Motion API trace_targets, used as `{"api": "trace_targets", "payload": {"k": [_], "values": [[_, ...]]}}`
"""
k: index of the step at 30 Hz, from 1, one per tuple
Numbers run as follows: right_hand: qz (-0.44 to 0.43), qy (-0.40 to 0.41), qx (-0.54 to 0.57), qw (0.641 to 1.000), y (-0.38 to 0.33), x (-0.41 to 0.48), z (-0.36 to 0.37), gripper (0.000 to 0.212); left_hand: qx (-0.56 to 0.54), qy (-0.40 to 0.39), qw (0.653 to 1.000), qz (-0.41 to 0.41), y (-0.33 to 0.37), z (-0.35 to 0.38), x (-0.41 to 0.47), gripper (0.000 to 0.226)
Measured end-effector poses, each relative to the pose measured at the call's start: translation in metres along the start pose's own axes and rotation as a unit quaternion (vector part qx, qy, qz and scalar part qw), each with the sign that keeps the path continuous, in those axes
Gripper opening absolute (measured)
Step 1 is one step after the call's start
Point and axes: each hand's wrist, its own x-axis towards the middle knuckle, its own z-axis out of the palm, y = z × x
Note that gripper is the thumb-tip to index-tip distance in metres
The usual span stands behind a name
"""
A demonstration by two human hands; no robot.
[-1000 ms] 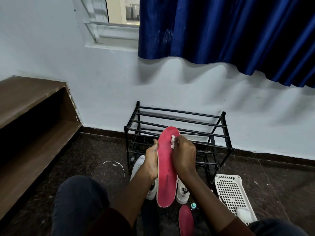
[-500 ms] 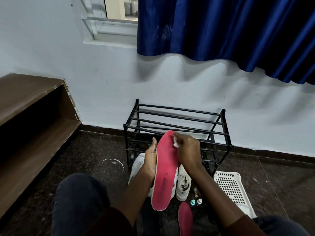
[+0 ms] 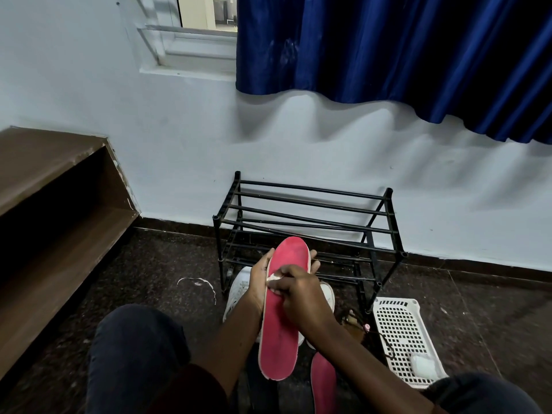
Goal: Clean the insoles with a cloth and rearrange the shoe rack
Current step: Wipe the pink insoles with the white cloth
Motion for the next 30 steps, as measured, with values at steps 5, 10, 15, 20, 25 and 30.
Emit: {"api": "trace_targets", "payload": {"k": [5, 10, 15, 20, 25, 30], "values": [[0.012, -0.028, -0.075, 0.997, 0.011, 0.016, -0.006, 0.026, 0.015, 0.042, 0.998, 0.045, 0.000, -0.002, 0.002, 0.014], [0.053, 0.032, -0.146, 0.987, 0.019, 0.047, -0.017, 0.023, -0.002, 0.015, 0.999, 0.041, -0.004, 0.015, -0.006, 0.018], [0.062, 0.038, -0.085, 0.994, 0.012, 0.047, -0.015, 0.022, 0.020, 0.009, 0.998, 0.053, -0.003, 0.013, -0.008, 0.019], [0.060, -0.017, -0.001, 0.998, -0.007, 0.020, -0.010, 0.024, 0.043, 0.131, 0.989, 0.062, 0.008, -0.001, 0.005, 0.069], [0.066, -0.034, 0.017, 0.997, -0.005, 0.010, -0.009, 0.022, 0.087, 0.160, 0.982, 0.045, 0.003, -0.005, 0.007, 0.068], [0.067, -0.013, -0.026, 0.997, 0.004, 0.022, -0.008, 0.023, 0.043, 0.077, 0.994, 0.065, 0.001, -0.003, 0.005, 0.030]]}}
